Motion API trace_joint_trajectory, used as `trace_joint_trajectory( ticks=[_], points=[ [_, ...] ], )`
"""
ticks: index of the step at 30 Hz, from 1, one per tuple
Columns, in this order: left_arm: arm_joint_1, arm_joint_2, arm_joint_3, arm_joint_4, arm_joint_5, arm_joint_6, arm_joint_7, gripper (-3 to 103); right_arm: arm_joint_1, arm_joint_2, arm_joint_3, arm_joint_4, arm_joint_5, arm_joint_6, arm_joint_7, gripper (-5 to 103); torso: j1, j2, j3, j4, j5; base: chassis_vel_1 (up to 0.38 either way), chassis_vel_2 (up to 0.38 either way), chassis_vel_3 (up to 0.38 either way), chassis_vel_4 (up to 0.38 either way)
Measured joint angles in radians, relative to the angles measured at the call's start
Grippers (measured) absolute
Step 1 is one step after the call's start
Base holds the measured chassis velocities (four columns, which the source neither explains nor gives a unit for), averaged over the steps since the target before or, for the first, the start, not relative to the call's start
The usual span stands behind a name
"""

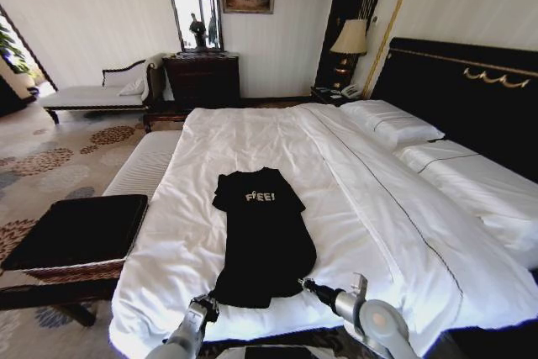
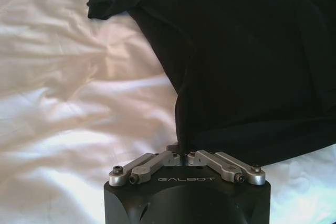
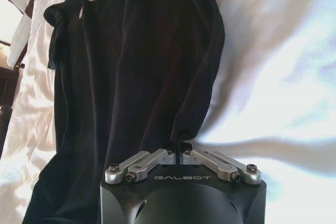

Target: Fold the clothes on the bed and place them into the basket.

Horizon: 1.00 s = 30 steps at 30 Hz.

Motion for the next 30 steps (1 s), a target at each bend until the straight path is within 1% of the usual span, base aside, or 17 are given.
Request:
trace_joint_trajectory(
  ticks=[2, 4, 7, 8, 9, 11, 12, 13, 15, 18, 20, 23, 24, 25, 27, 29, 30],
  points=[
    [0.028, -0.013, -0.034, -0.021, -0.007, 0.000, 0.001, 1, 0.028, -0.038, -0.028, 0.010, 0.036, -0.001, 0.051, 2, 0.000, 0.000, 0.000, 0.0004, 0.0002, 0.000, 0.000, 0.000, 0.000],
    [0.033, -0.017, -0.042, -0.025, -0.008, 0.000, 0.001, 1, 0.034, -0.046, -0.035, 0.012, 0.041, -0.003, 0.063, 2, 0.000, 0.000, 0.000, 0.0004, 0.0002, 0.000, 0.000, 0.000, 0.000],
    [0.102, -0.053, -0.116, -0.071, -0.013, 0.000, 0.001, 1, 0.102, -0.114, -0.084, 0.056, 0.128, -0.039, 0.190, 2, 0.000, 0.000, 0.000, 0.0004, -0.0001, 0.000, 0.000, 0.000, 0.000],
    [0.102, -0.053, -0.116, -0.071, -0.013, 0.000, 0.001, 1, 0.102, -0.114, -0.084, 0.056, 0.128, -0.039, 0.190, 2, 0.000, 0.000, 0.000, 0.0004, -0.0001, 0.000, 0.000, 0.000, 0.000],
    [0.113, -0.056, -0.125, -0.077, -0.012, -0.001, 0.001, 1, 0.110, -0.119, -0.086, 0.065, 0.144, -0.047, 0.211, 2, 0.000, 0.000, 0.000, 0.0005, 0.0000, 0.000, 0.000, 0.000, 0.000],
    [0.198, -0.070, -0.180, -0.120, 0.004, -0.014, 0.001, 1, 0.131, -0.141, -0.098, 0.096, 0.201, -0.066, 0.296, 2, 0.000, 0.000, 0.000, 0.0007, 0.0000, 0.000, 0.000, 0.000, 0.000],
    [0.232, -0.074, -0.200, -0.133, 0.014, -0.025, 0.002, 1, 0.131, -0.151, -0.105, 0.100, 0.203, -0.067, 0.313, 2, 0.000, 0.000, 0.000, 0.0005, 0.0001, 0.000, 0.000, 0.000, 0.000],
    [0.266, -0.077, -0.218, -0.143, 0.025, -0.038, 0.004, 1, 0.130, -0.160, -0.113, 0.103, 0.201, -0.068, 0.322, 2, 0.000, 0.000, 0.000, 0.0003, 0.0000, 0.000, 0.000, 0.000, 0.000],
    [0.285, -0.079, -0.227, -0.148, 0.033, -0.049, 0.005, 1, 0.128, -0.163, -0.116, 0.103, 0.198, -0.068, 0.324, 2, 0.000, 0.000, 0.000, 0.0003, -0.0001, 0.000, 0.000, 0.000, 0.000],
    [0.383, -0.097, -0.272, -0.170, 0.069, -0.094, 0.006, 1, 0.118, -0.169, -0.134, 0.104, 0.158, -0.068, 0.322, 2, 0.000, 0.000, 0.000, 0.0002, -0.0001, 0.000, 0.000, 0.000, 0.000],
    [0.402, -0.101, -0.279, -0.174, 0.075, -0.102, 0.005, 1, 0.115, -0.169, -0.136, 0.107, 0.152, -0.068, 0.322, 2, 0.000, 0.000, 0.000, 0.0002, 0.0000, 0.000, 0.000, 0.000, 0.000],
    [0.523, -0.114, -0.319, -0.195, 0.120, -0.175, 0.004, 1, 0.082, -0.171, -0.134, 0.135, 0.122, -0.068, 0.316, 2, 0.000, 0.000, 0.000, 0.0003, 0.0003, 0.000, 0.000, 0.000, 0.000],
    [0.523, -0.114, -0.319, -0.195, 0.120, -0.175, 0.004, 1, 0.082, -0.171, -0.134, 0.135, 0.122, -0.068, 0.316, 2, 0.000, 0.000, 0.000, 0.0003, 0.0003, 0.000, 0.000, 0.000, 0.000],
    [0.544, -0.117, -0.324, -0.196, 0.129, -0.190, 0.004, 1, 0.073, -0.173, -0.133, 0.138, 0.115, -0.068, 0.314, 2, 0.000, 0.000, 0.000, 0.0003, 0.0004, 0.000, 0.000, 0.000, 0.000],
    [0.615, -0.132, -0.329, -0.185, 0.180, -0.244, 0.004, 1, 0.023, -0.185, -0.125, 0.153, 0.080, -0.069, 0.307, 2, 0.000, 0.000, 0.000, 0.0004, 0.0000, 0.000, 0.000, 0.000, 0.000],
    [0.632, -0.135, -0.323, -0.177, 0.201, -0.258, 0.003, 1, 0.007, -0.187, -0.124, 0.156, 0.074, -0.069, 0.309, 2, 0.000, 0.000, 0.000, 0.0003, 0.0000, 0.000, 0.000, 0.000, 0.000],
    [0.652, -0.139, -0.311, -0.168, 0.227, -0.276, 0.003, 1, -0.013, -0.190, -0.124, 0.159, 0.068, -0.069, 0.312, 2, 0.000, 0.000, 0.000, 0.0003, -0.0001, 0.000, 0.000, 0.000, 0.000]
  ],
)
